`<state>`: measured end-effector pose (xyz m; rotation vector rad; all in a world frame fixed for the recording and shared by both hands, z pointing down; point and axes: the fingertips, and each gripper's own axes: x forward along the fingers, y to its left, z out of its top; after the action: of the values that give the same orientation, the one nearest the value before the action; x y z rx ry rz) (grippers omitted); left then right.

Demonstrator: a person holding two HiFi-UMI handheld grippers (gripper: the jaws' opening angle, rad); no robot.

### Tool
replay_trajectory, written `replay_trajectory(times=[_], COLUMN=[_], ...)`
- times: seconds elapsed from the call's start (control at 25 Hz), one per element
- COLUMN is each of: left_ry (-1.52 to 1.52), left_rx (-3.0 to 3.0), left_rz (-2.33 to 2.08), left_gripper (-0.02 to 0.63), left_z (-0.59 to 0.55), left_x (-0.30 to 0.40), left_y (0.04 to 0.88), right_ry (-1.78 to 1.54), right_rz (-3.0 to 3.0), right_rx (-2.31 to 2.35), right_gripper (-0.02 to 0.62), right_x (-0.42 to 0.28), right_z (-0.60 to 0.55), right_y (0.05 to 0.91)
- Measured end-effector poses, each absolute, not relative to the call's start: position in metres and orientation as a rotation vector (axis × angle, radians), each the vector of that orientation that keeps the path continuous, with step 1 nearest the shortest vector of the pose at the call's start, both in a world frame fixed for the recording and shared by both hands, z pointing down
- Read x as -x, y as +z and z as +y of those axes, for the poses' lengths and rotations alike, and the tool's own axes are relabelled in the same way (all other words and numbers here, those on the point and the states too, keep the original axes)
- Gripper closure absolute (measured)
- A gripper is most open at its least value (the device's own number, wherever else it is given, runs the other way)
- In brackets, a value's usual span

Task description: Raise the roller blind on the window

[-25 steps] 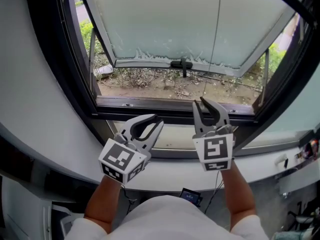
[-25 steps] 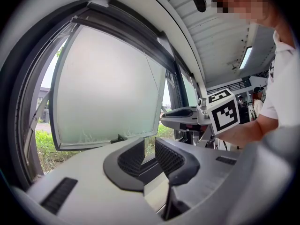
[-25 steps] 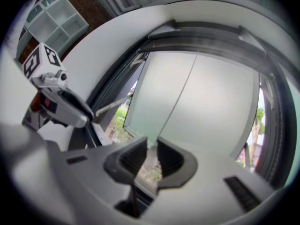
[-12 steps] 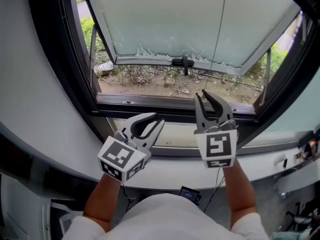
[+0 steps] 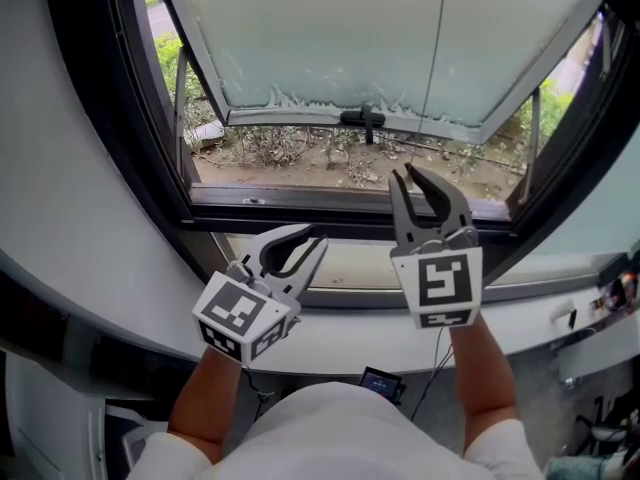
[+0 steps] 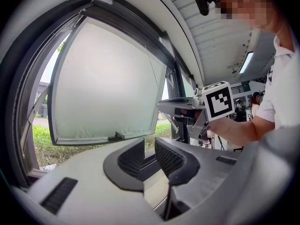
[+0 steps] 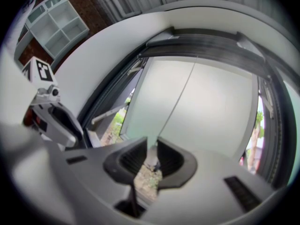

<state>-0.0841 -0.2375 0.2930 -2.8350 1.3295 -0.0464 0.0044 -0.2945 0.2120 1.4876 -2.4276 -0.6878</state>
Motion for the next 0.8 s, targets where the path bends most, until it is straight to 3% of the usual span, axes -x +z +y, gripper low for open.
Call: replay_trajectory(times=[0.8], left_ry=[-0.052], left_rx=[2.892], left_rz=[1.315], left_gripper=[0.525], left_z=[-0.238], left_x=[0.075], left_y=[0.307], right_ry=[-0.751], right_rz=[-2.433], right_rx=[-1.548], right_gripper=[0.52], right_x=[-0.02], right_z=[-0.295], right_y=[0.172])
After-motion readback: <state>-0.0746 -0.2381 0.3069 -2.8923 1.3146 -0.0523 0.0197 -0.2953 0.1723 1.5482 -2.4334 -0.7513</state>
